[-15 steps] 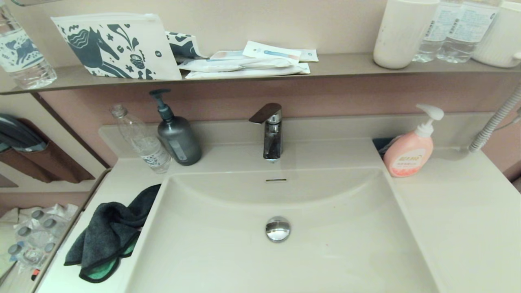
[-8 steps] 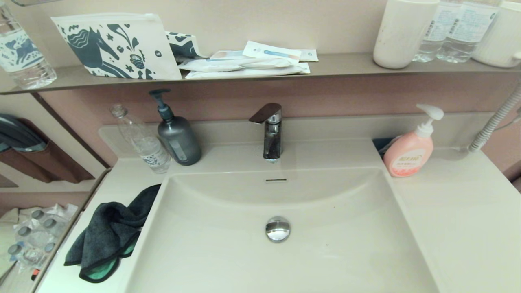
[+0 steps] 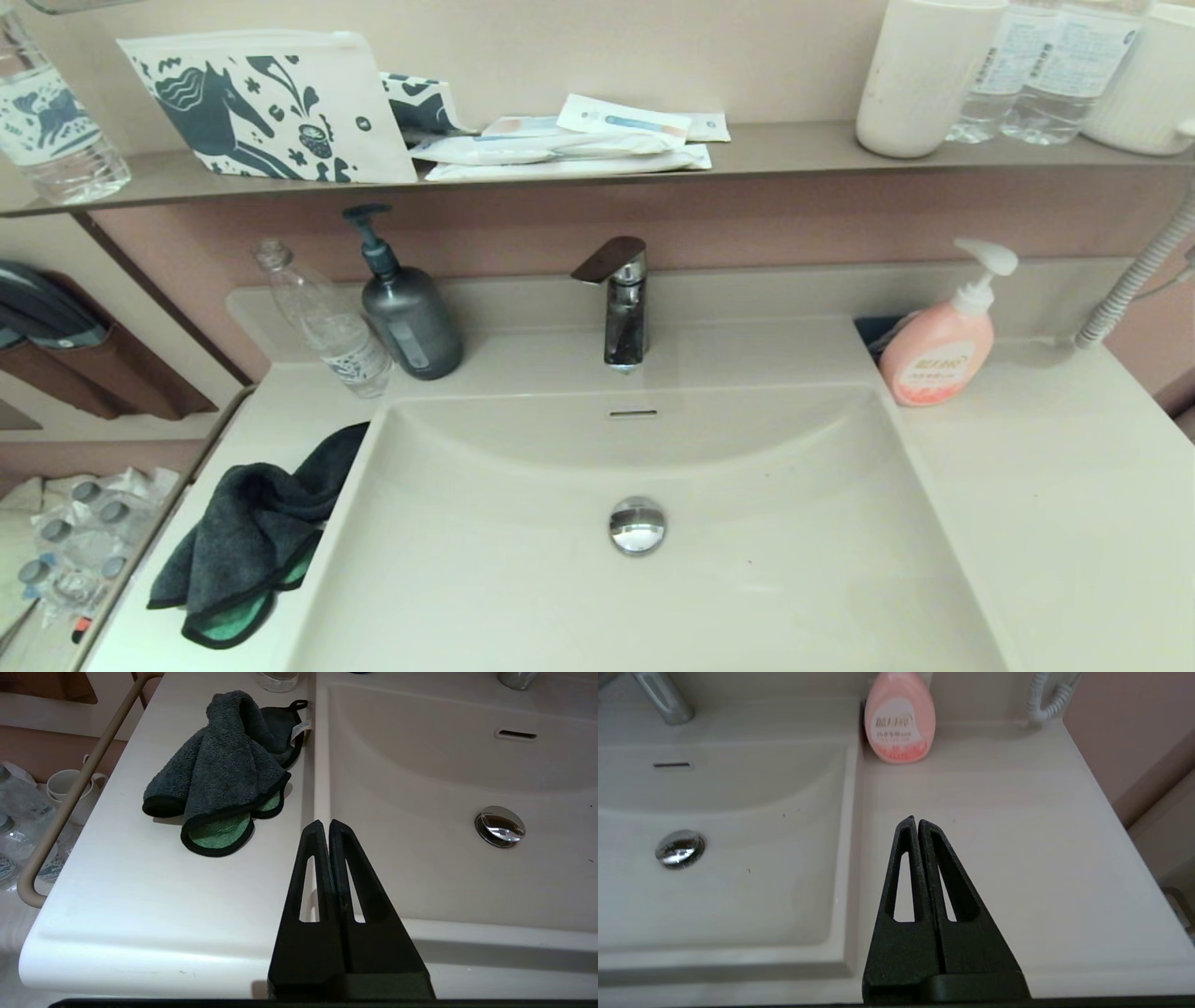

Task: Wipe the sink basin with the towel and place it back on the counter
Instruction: Turn on the faucet

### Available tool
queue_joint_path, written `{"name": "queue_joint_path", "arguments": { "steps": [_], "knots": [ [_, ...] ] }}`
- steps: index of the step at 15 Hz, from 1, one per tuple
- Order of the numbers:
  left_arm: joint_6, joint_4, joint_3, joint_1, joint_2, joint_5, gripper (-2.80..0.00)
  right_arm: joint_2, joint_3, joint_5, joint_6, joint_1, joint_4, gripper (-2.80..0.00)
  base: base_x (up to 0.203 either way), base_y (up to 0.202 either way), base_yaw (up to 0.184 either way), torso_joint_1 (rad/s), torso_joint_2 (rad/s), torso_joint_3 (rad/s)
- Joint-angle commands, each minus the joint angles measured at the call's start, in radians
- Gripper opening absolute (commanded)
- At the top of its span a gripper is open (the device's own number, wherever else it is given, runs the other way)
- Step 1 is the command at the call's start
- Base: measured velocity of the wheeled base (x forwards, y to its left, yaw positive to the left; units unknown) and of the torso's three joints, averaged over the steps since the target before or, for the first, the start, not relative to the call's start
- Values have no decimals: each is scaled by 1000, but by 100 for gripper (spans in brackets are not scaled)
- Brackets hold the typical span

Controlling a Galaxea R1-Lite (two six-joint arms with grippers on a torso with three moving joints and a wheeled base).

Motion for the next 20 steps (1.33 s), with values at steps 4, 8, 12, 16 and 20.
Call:
{"name": "queue_joint_path", "arguments": {
  "steps": [4, 8, 12, 16, 20],
  "knots": [
    [-1, 1, 0, 0, 1, 1, -280, 371, -222, 98, 1, 4, -1, -280, 0, 0, 0, 0, 0, 0],
    [-1, 1, 0, 0, 1, 1, -280, 583, -275, 247, 9, 122, -4, -280, 0, 0, 0, 0, 0, 0],
    [-1, 1, 0, 0, 1, 1, -280, 824, -288, 240, 10, 383, -108, -280, 0, 0, 0, 0, 0, 0],
    [-1, 1, 0, 0, 1, 1, -280, 1193, -327, -8, 55, 644, -409, -280, 0, 0, 0, 0, 0, 0],
    [-1, 1, 0, 0, 1, 1, -280, 1502, -522, -312, 120, 884, -682, -280, 0, 0, 0, 0, 0, 0]
  ]
}}
